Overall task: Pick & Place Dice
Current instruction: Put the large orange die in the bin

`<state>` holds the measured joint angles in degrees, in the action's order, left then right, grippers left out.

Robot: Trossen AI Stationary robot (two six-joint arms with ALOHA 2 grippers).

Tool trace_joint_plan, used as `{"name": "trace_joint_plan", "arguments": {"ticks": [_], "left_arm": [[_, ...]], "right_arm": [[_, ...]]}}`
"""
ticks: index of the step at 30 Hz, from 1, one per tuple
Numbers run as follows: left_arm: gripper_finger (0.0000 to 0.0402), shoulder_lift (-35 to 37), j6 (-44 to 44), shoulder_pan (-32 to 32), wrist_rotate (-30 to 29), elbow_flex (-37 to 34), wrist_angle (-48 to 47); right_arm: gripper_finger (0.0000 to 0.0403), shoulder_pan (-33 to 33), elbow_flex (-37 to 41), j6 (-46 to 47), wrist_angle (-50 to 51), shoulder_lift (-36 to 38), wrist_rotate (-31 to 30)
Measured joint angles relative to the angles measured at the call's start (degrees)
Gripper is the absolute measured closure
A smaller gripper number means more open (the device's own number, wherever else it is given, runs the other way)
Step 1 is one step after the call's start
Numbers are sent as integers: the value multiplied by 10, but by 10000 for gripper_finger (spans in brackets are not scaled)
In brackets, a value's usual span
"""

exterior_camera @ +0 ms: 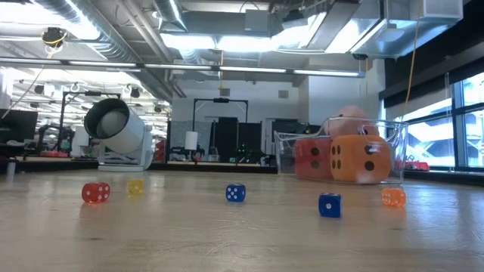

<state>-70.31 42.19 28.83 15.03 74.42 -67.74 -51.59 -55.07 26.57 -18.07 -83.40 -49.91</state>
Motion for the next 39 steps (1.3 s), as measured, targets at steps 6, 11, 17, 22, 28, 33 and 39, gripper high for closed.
{"name": "trace_joint_plan", "arguments": {"ticks": [6,11,17,22,28,33,39], "left_arm": [[256,87,30,-26,0,-87,50],[256,132,43,-29,0,-154,64],[246,140,80,-30,3,-222,67],[205,139,95,-46,47,-272,94],[153,137,62,-66,96,-314,155],[134,136,20,-84,104,-324,193],[134,132,-30,-108,102,-324,200]], "right_arm": [[230,3,0,-3,0,0,-1],[230,5,0,-17,0,0,-2],[230,15,0,-20,0,0,-2],[230,24,0,-34,0,0,-2],[230,31,0,-34,0,0,-2],[230,32,0,-31,0,0,-2],[230,32,0,-16,-3,0,-2]]}}
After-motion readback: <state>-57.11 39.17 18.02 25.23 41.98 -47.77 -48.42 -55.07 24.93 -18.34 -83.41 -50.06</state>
